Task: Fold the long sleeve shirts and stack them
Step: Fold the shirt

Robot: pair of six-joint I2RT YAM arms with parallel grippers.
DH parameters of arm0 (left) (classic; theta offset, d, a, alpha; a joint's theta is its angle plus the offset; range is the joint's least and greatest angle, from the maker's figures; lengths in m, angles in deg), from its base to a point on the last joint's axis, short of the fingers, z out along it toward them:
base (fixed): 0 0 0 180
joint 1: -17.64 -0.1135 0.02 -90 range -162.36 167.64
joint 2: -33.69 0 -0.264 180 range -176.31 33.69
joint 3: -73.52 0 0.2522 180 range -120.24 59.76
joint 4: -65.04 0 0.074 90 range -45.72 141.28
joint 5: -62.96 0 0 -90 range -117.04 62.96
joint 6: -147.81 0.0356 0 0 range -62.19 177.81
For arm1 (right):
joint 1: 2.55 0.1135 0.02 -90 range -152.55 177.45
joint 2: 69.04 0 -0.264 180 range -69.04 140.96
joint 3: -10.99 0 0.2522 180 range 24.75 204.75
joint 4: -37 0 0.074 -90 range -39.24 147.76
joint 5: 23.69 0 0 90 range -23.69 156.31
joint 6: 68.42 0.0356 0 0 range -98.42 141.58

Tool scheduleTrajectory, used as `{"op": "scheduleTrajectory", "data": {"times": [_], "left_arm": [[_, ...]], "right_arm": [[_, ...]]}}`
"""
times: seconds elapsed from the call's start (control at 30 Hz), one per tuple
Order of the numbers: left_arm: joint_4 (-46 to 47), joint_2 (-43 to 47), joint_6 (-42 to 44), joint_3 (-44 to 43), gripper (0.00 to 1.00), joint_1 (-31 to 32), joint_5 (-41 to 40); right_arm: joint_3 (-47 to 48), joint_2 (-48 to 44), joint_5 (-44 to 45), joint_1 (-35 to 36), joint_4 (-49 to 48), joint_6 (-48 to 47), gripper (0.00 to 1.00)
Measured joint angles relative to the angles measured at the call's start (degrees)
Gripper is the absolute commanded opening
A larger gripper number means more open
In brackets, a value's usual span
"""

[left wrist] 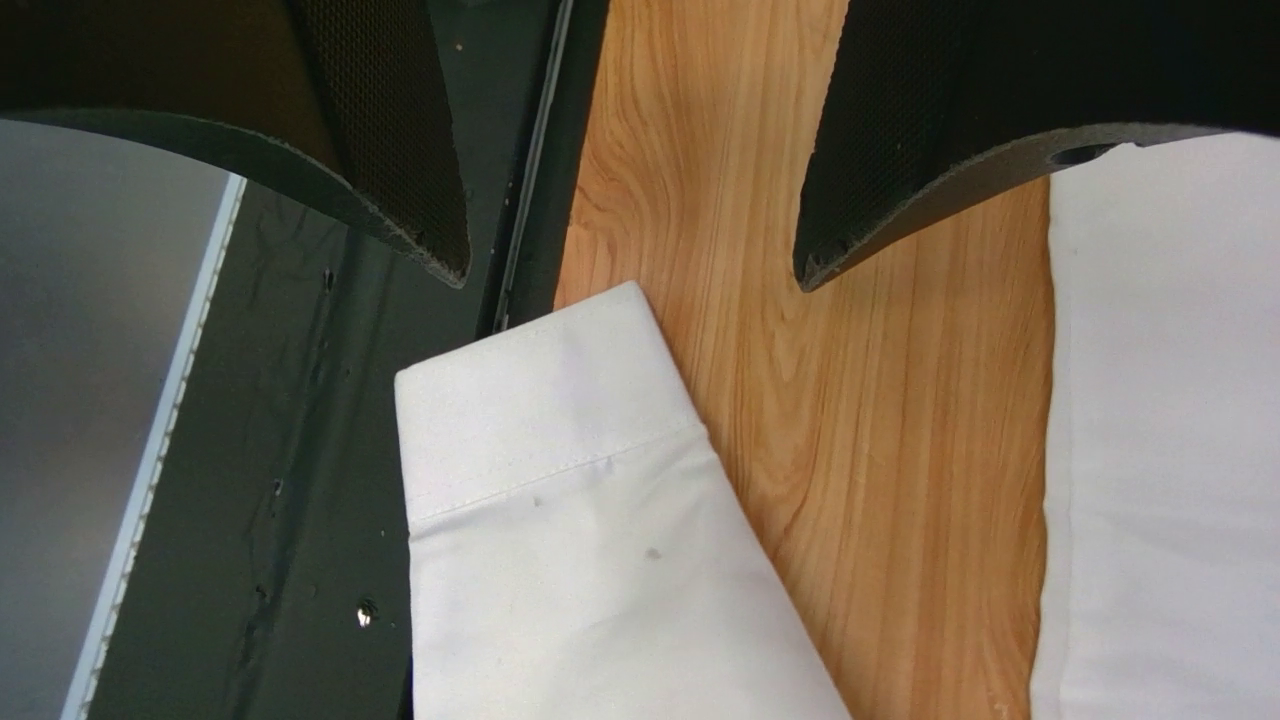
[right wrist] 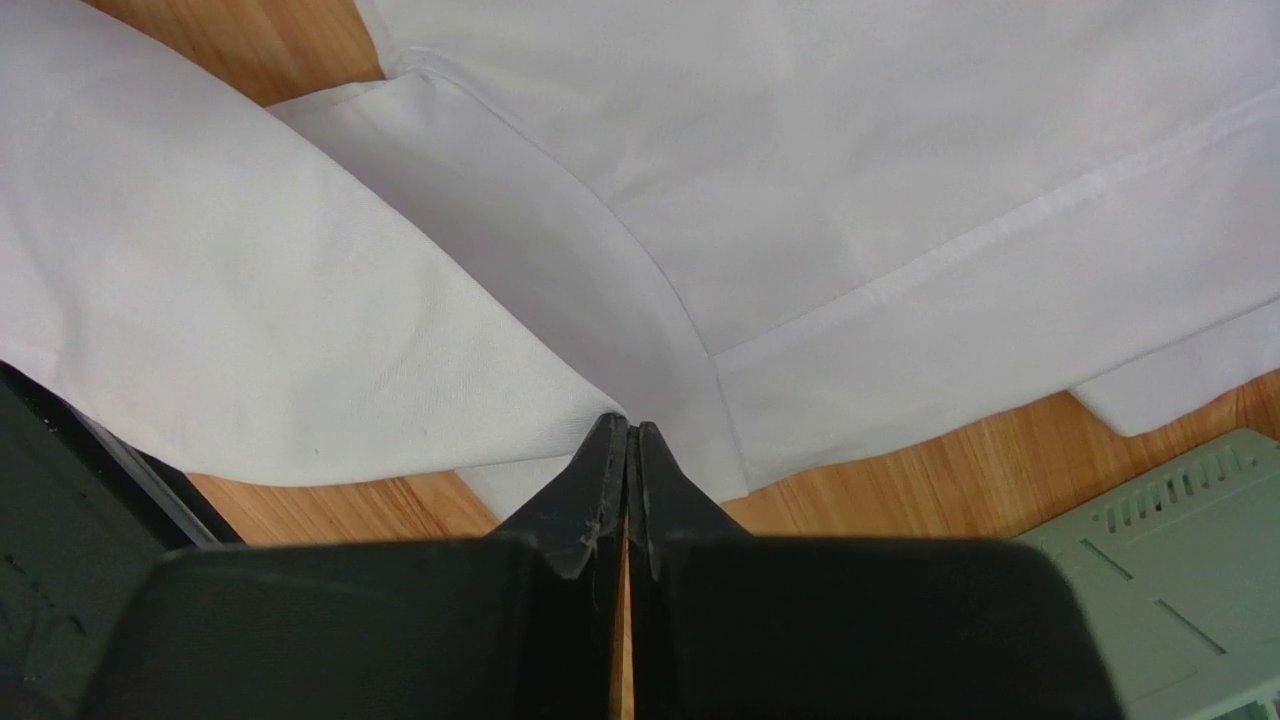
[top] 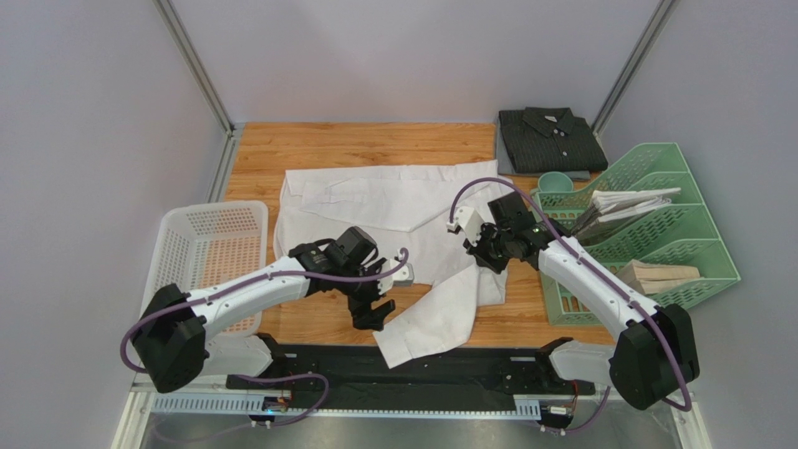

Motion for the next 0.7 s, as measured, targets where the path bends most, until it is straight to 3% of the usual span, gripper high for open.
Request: {"op": "scheduleTrajectory", "data": {"times": [0.2,0.5,0.6,0.63,0.67,0.7], "left_arm": [[0.57,-7.45,-4.04,-3.78,0.78,7.23,-7.78],[0.04,-21.86,-7.21,-10.67,0.59,16.83,-21.09],[-0.81,-26.12,-8.09,-13.25,0.30,16.68,-22.71],[-1.84,-27.54,-8.31,-14.80,0.07,16.61,-23.61],[-1.92,-28.39,-8.52,-15.85,0.00,16.44,-24.04],[-2.01,-28.92,-8.50,-16.46,0.00,16.11,-24.30]], "right_arm": [[-0.17,2.71,0.48,-3.65,-0.92,4.46,0.00],[-0.17,6.29,-1.99,-7.28,-0.81,9.18,0.00],[-0.17,6.16,-2.99,-7.39,-0.79,9.66,0.00],[-0.17,6.05,-3.17,-7.39,-0.76,9.75,0.00],[-0.17,5.88,-3.43,-7.39,-0.74,9.79,0.00],[-0.17,5.62,-3.61,-7.45,-0.74,9.81,0.00]]}}
